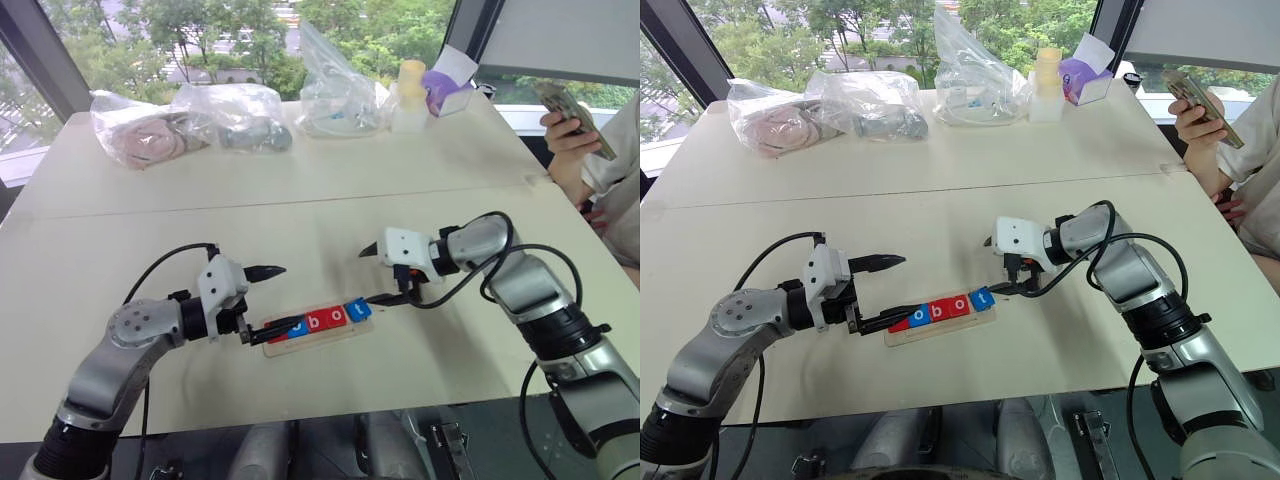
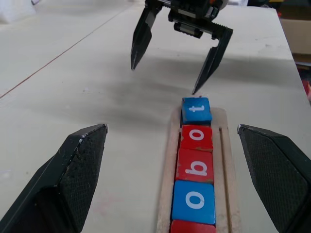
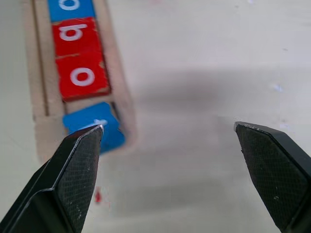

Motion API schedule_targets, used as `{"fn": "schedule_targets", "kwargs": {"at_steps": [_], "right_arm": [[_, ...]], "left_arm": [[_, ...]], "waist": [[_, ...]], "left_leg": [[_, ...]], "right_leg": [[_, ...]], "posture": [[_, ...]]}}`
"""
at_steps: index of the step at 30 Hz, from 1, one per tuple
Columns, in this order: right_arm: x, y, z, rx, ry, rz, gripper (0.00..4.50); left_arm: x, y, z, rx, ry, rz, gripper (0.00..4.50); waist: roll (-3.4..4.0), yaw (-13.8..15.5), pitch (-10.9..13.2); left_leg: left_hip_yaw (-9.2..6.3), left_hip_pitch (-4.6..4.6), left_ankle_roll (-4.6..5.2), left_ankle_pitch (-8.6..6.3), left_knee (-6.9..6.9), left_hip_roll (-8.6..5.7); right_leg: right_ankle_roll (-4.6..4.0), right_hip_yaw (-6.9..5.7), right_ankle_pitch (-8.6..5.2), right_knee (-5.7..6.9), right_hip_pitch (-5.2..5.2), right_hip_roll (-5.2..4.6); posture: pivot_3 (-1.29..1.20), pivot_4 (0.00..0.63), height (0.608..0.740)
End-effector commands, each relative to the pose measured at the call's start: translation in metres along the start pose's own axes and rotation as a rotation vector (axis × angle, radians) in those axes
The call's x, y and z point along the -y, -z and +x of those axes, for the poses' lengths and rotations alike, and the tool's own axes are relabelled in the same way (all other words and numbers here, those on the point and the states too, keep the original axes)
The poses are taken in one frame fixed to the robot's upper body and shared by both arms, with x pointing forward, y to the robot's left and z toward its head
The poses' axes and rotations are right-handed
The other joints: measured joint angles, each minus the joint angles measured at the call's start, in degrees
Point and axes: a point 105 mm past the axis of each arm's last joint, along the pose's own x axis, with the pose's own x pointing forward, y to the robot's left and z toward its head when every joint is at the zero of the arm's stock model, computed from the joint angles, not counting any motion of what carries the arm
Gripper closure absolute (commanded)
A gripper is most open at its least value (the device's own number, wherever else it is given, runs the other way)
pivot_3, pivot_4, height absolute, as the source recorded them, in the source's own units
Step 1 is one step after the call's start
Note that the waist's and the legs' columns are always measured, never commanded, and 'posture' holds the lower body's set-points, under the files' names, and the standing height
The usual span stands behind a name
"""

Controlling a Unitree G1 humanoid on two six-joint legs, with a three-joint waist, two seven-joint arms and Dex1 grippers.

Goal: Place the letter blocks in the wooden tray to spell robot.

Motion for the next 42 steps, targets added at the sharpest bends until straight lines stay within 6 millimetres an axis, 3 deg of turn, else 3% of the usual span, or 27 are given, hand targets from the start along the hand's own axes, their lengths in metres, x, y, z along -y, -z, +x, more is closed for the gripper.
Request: {"fn": "schedule_targets", "kwargs": {"at_steps": [1,12,24,28,32,37,42], "right_arm": [[0.009,-0.001,-0.011,0.001,0.044,-0.009,0.03],[-0.007,0.007,0.008,0.0,0.004,0.002,0.03],[-0.015,0.0,0.017,0.026,-0.02,-0.003,0.03],[-0.013,0.004,0.004,0.003,0.003,-0.006,0.03],[-0.014,-0.004,-0.01,0.035,0.016,0.015,0.03],[-0.044,-0.031,-0.036,0.133,-0.075,0.09,0.03],[-0.062,-0.036,-0.046,0.142,-0.113,0.144,0.03]], "left_arm": [[0.004,-0.012,0.002,0.03,0.012,0.024,0.0],[0.007,-0.009,-0.002,0.022,0.016,0.021,0.0],[0.008,-0.006,-0.006,0.013,0.01,0.016,0.0],[0.008,-0.003,-0.008,0.008,0.01,0.012,0.0],[0.008,-0.001,-0.013,-0.002,0.007,0.002,0.0],[0.006,0.007,-0.029,-0.073,-0.006,-0.022,0.0],[0.005,0.012,-0.04,-0.125,-0.008,-0.013,0.0]], "waist": [[0.0,0.0,0.0],[0.0,0.0,0.0],[0.0,-0.1,0.0],[0.0,0.0,0.0],[0.0,0.0,0.0],[0.0,0.1,0.0],[-0.01,0.1,0.0]], "left_leg": [[0.0,0.0,0.0,0.0,0.0,0.0],[0.0,0.0,0.0,0.0,0.0,0.0],[0.0,0.0,-0.01,0.0,0.0,0.0],[0.0,0.0,-0.01,0.0,0.0,0.0],[0.01,0.0,-0.01,0.0,0.0,0.0],[-0.04,-0.01,0.0,0.0,-0.03,0.02],[-0.03,-0.01,0.01,0.0,0.0,0.02]], "right_leg": [[0.0,0.0,0.0,0.0,0.0,0.0],[0.0,0.0,0.0,0.02,0.0,0.0],[0.0,0.01,0.0,0.02,0.0,0.01],[0.0,0.0,0.0,0.01,0.0,0.0],[0.0,0.01,0.0,0.0,0.0,-0.01],[-0.02,0.0,-0.02,0.0,0.0,-0.02],[-0.18,-0.01,-0.1,-0.02,0.03,-0.16]], "posture": [[0.0,0.15,0.74],[0.0,0.15,0.74],[0.0,0.15,0.74],[0.0,0.15,0.74],[0.0,0.15,0.74],[0.0,0.15,0.74],[0.0,0.15,0.74]]}}
